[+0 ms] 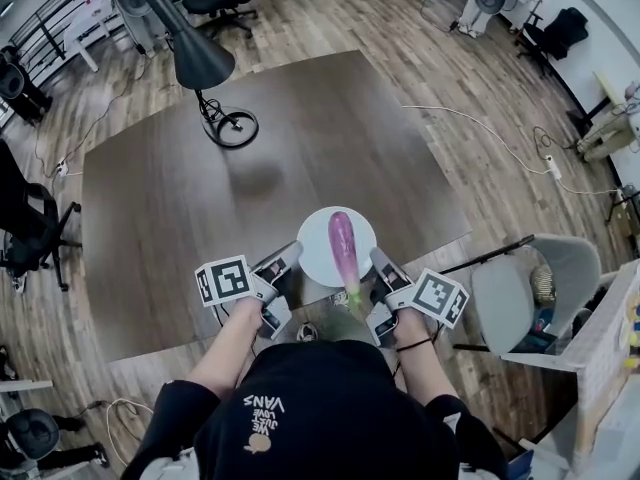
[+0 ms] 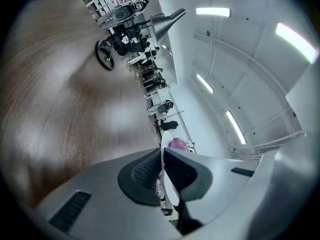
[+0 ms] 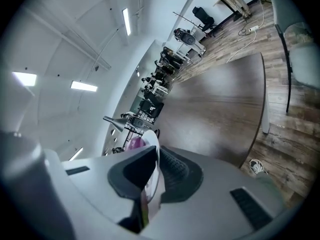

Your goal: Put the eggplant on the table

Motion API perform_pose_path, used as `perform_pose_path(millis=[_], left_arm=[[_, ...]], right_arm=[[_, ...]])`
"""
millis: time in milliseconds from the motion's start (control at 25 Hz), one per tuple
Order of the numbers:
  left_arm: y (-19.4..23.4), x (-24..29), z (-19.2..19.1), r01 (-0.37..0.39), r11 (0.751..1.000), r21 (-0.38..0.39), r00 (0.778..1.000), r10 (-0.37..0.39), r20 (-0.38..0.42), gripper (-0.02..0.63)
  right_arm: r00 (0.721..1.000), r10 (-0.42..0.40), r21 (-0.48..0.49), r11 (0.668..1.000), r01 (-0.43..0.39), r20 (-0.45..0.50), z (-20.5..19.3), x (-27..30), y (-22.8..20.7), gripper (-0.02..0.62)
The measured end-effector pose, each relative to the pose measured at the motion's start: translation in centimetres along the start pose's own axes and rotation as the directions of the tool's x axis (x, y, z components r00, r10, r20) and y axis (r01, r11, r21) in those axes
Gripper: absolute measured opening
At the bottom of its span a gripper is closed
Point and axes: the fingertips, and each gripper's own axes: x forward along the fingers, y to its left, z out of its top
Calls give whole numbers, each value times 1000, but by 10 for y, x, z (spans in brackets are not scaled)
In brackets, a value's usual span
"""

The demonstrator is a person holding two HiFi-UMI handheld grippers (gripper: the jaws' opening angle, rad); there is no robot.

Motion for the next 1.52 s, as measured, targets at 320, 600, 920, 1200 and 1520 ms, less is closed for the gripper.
perform_pose_path(millis=[320, 600, 920, 1200, 1520], left_arm=[[6, 30, 26, -13, 1000, -8, 999, 13, 41, 25], [14, 61, 53, -33, 999, -25, 996, 34, 79, 25], [34, 96, 76, -81, 996, -37, 992, 84, 97, 25], [56, 130, 94, -115, 992, -59, 988, 120, 102, 25], [87, 165, 113, -153, 987, -56, 982, 158, 100, 26]], right_arm=[[999, 8, -28, 1000, -9, -38, 34, 31, -5, 33], [996, 8, -45, 999, -12, -84, 68, 66, -12, 32], [991, 1, -49, 999, -8, -134, 99, 103, -29, 32], [983, -33, -65, 998, 22, -179, 124, 138, -52, 34], [977, -64, -96, 994, 45, -202, 146, 179, -79, 34]])
